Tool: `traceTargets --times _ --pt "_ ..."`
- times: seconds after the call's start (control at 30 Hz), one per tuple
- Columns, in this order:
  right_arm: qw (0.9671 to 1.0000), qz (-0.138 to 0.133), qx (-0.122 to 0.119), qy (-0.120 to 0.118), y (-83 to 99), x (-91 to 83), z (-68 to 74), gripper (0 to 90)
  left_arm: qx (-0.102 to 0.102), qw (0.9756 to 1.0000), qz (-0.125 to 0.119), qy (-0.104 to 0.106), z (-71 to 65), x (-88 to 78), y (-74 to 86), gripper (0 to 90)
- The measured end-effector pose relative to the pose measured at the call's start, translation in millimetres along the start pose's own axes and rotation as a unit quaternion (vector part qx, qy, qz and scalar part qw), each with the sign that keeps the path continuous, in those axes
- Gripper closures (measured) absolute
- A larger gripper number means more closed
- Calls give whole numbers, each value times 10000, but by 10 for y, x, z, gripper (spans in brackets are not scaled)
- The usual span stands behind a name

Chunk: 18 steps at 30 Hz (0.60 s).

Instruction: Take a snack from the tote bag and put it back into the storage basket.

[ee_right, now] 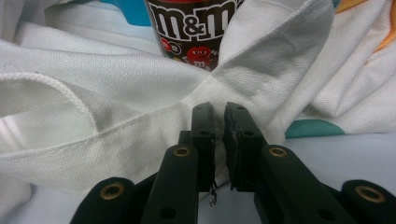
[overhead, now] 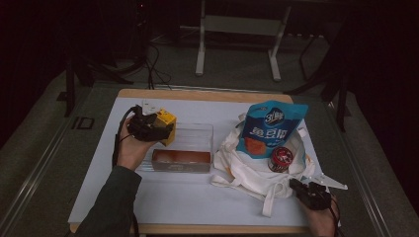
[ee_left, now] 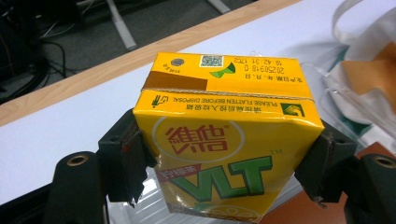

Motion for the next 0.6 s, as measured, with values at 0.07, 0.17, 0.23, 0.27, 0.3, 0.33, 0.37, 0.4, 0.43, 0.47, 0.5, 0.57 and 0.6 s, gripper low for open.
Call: traceTargets --times 0.07,0.17,0.23,0.27,0.3,0.33,0.37,0.4,0.43,0.47,0.5,0.57,0.6 --pt "10000 0 4 0 0 0 0 822 6 10000 28 -69 21 13 32 285" --pt "10000 -1 3 0 0 0 0 822 -33 9999 42 -108 56 33 67 285" --pt "10000 -2 4 -1 0 0 0 822 -82 9998 25 -164 80 48 88 285" --pt "10000 -2 6 -1 0 0 0 822 -107 9997 27 -200 94 55 99 285" --pt "10000 -2 6 -1 0 0 0 822 -107 9997 27 -200 94 55 99 285" --pt "10000 -1 4 -4 1 -1 -2 822 -186 9995 32 -245 116 70 125 285" --pt "10000 -1 7 -7 1 -1 -2 822 -210 9994 33 -266 131 78 138 286" --pt "10000 -1 7 -7 1 -1 -2 822 -210 9994 33 -266 131 78 138 285" --pt "10000 -1 12 -5 1 -1 -2 822 -262 9993 36 -273 141 87 152 285" --pt "10000 -2 6 -6 1 -1 -2 822 -285 9992 41 -283 152 100 171 285" --pt "10000 -2 5 -6 1 -1 -2 822 -285 9991 91 -284 161 118 201 285" --pt "10000 -5 12 -6 1 -1 -2 822 -281 9991 117 -283 164 130 218 285" --pt "10000 -2 10 -6 1 -1 -2 822 -287 9990 133 -313 176 152 248 285"
Point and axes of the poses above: each handheld gripper's, and its own axes: x roughly forward along the jaws, y roughly out of its underside, z roughly to its left, the point moved 6 cm from there along x, roughly forward along the jaws, and after that the axes turned 8 degrees about -y, right-handed, at the moved point
